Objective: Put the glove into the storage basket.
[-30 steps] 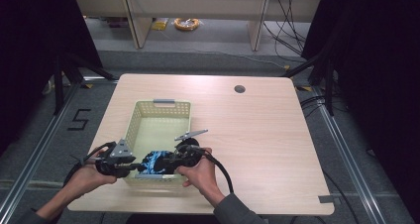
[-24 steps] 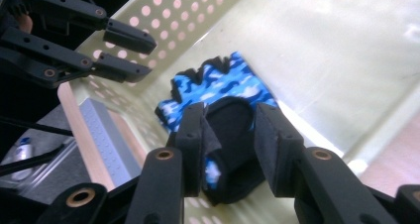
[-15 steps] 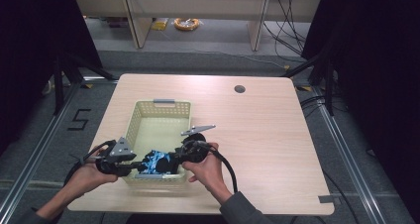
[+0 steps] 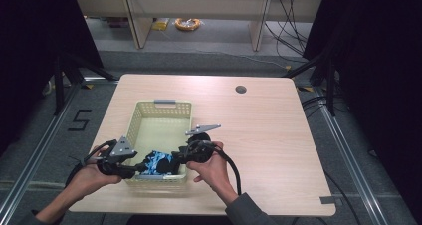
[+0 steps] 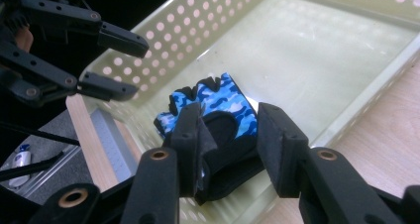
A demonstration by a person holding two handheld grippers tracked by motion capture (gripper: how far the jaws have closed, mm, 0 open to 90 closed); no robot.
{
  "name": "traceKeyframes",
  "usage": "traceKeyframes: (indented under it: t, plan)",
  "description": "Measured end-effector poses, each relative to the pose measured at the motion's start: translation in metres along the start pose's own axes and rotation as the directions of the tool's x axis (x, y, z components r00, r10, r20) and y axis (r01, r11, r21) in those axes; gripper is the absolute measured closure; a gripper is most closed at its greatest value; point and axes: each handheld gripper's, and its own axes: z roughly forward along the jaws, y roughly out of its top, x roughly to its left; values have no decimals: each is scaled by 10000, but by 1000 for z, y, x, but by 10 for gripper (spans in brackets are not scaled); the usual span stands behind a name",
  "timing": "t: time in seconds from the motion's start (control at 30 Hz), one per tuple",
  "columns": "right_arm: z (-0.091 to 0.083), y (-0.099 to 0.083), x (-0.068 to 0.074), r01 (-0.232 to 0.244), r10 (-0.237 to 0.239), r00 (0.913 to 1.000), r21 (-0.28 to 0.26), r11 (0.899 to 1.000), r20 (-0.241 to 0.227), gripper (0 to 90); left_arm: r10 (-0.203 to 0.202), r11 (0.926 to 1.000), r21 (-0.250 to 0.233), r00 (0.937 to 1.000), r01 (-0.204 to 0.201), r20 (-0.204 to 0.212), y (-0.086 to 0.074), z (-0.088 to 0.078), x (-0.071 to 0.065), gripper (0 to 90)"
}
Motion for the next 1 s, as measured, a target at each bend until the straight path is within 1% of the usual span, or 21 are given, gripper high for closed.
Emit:
traceKeyframes:
  t: [0.1,0.13,0.17,0.2,0.23,0.27,0.3,0.4,0.43,0.47,0.53,0.57,0.6,0.63,0.67,0.8,0.83,0.87,0.9,0.93,1.0]
  plan:
    - [-6,-1,-1,66,-66,9999,-6,10000,99,611,-77,9999,-134,10000,77,55,1,1,-5,449]
    - [-8,-2,-1,137,-136,9998,-54,9999,122,604,-220,9997,-66,9996,221,159,2,1,-6,437]
    - [-11,-2,-2,90,-89,9999,-66,9999,109,596,-160,9998,-126,9997,162,207,3,1,-7,420]
    - [-13,-2,-3,174,-172,9997,-144,9997,166,588,-310,9995,-97,9994,312,183,4,1,-8,405]
    - [-17,-3,-3,68,-65,9999,-157,9999,153,584,-221,9997,-126,9994,224,248,6,1,-9,393]
    - [-21,-3,-4,101,-97,9998,-234,9997,162,577,-370,9992,-139,9990,374,239,6,1,-11,390]
    - [-23,-3,-4,45,-43,10000,-264,9996,65,568,-277,9994,-195,9993,282,268,7,2,-11,385]
    - [-34,-5,-9,101,-99,9999,-496,9987,43,539,-407,9989,-214,9986,414,330,10,2,-14,360]
    - [-39,-6,-10,19,-15,10000,-615,9981,61,529,-539,9981,-278,9980,548,322,10,2,-15,353]
    - [-43,-7,-9,-325,325,9995,-559,9979,-9,521,-563,9981,-237,9976,573,402,10,1,-16,346]
    - [-49,-10,-15,-100,103,9999,-828,9965,42,501,-538,9980,-303,9978,551,399,12,0,-15,332]
    - [-54,-11,-18,-71,87,9998,-988,9951,160,495,-742,9966,-338,9965,755,382,12,0,-17,323]
    - [-57,-12,-19,-19,37,9998,-1008,9949,179,490,-706,9968,-349,9966,720,420,12,0,-16,317]
    - [-61,-14,-20,-225,248,9995,-1022,9945,210,483,-844,9955,-389,9952,863,497,13,-1,-17,313]
    - [-65,-15,-22,-193,219,9995,-1080,9940,232,472,-717,9964,-425,9960,740,530,13,-1,-16,308]
    - [-77,-21,-27,-230,270,9992,-1350,9906,279,441,-1010,9930,-560,9930,1044,607,16,-1,-22,293]
    - [-82,-23,-26,-490,541,9980,-1373,9893,331,430,-1066,9918,-633,9922,1107,646,17,-1,-23,285]
    - [-84,-24,-29,-171,228,9990,-1455,9892,377,425,-865,9933,-696,9935,917,743,19,-2,-25,281]
    - [-87,-25,-30,-180,244,9988,-1483,9888,416,419,-1056,9910,-739,9910,1118,826,20,-2,-28,280]
    - [-89,-26,-31,-197,275,9985,-1573,9874,472,412,-855,9930,-746,9929,917,831,21,-2,-29,276]
    - [-94,-28,-34,-137,230,9983,-1691,9855,534,401,-980,9914,-772,9907,1054,943,23,-1,-36,260]
